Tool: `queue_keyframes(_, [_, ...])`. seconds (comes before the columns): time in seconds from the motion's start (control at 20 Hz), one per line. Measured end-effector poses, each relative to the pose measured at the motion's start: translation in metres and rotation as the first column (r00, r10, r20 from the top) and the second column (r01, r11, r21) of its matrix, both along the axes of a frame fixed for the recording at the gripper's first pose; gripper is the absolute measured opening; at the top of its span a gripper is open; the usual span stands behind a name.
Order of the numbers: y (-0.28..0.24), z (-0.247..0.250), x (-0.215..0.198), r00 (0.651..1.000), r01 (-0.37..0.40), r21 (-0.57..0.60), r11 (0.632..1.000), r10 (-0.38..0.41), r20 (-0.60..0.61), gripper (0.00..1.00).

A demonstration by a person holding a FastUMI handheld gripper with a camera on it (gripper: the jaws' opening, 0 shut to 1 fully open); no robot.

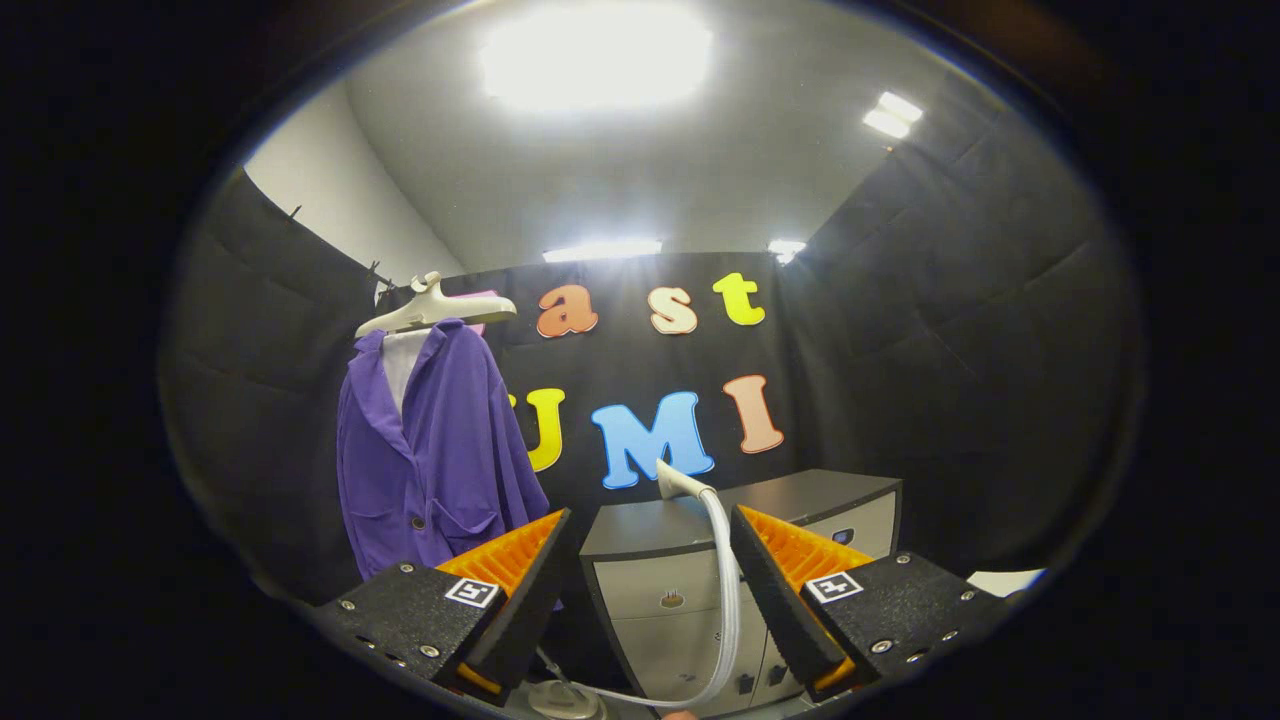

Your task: Iron the clothes twice with a garment steamer, once on the left side and once on the right side.

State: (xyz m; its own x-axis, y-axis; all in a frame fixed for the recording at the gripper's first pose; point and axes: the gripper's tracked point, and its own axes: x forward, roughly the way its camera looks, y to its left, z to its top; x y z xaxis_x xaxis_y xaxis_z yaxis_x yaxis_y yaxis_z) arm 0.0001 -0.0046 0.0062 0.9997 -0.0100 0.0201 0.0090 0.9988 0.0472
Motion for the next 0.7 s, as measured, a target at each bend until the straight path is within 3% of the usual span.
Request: queue_keyframes(0.7, [0.015,0.001,0.000,1.000,-0.026,-0.020,0.999,0.026,-0.017,0.95])
